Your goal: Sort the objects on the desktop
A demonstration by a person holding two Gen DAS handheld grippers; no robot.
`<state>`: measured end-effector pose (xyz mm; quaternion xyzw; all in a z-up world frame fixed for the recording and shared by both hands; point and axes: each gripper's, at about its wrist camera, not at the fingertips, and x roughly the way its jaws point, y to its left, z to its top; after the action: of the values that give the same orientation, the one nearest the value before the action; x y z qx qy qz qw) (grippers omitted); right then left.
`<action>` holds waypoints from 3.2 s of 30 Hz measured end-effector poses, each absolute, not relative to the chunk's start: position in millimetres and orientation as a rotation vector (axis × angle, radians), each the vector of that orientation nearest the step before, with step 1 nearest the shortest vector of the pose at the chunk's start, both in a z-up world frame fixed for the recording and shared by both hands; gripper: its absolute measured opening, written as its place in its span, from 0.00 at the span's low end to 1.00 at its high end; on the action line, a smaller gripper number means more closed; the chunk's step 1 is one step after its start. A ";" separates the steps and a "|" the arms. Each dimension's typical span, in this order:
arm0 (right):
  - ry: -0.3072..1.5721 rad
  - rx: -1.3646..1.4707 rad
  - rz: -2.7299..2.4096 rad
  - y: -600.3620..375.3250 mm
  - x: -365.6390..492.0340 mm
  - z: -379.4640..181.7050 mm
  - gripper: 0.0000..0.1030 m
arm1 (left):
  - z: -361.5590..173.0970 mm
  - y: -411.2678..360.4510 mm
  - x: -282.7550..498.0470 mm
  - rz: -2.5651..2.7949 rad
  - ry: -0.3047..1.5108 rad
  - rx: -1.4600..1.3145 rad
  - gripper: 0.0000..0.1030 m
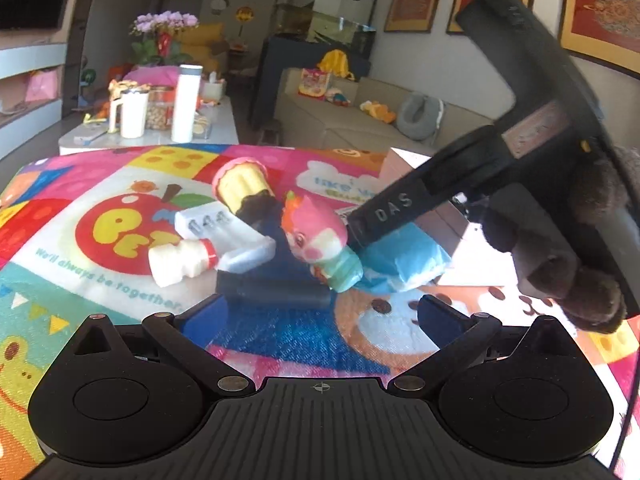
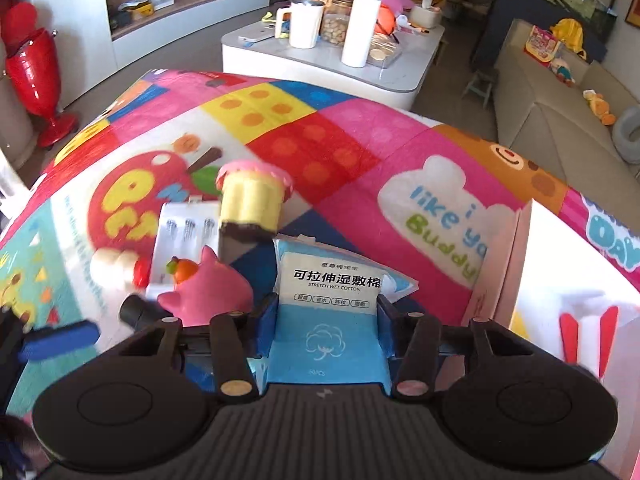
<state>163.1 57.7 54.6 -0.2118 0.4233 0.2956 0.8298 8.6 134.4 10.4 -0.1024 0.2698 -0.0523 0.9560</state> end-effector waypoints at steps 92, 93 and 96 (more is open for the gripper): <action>0.643 0.233 0.242 -239.4 18.2 14.5 1.00 | 2.4 2.4 -15.6 -0.146 0.677 0.085 0.97; 0.640 0.204 0.255 -235.2 13.3 16.9 1.00 | 3.2 5.6 -14.0 -0.116 0.663 0.087 0.97; 0.659 0.149 0.295 -224.2 0.9 22.1 1.00 | 4.4 13.3 -10.5 -0.044 0.639 0.108 0.98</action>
<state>0.9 -224.2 22.1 0.0730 0.3221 0.1440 0.9329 -10.5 13.3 4.4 0.0528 0.3139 -0.0215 0.9478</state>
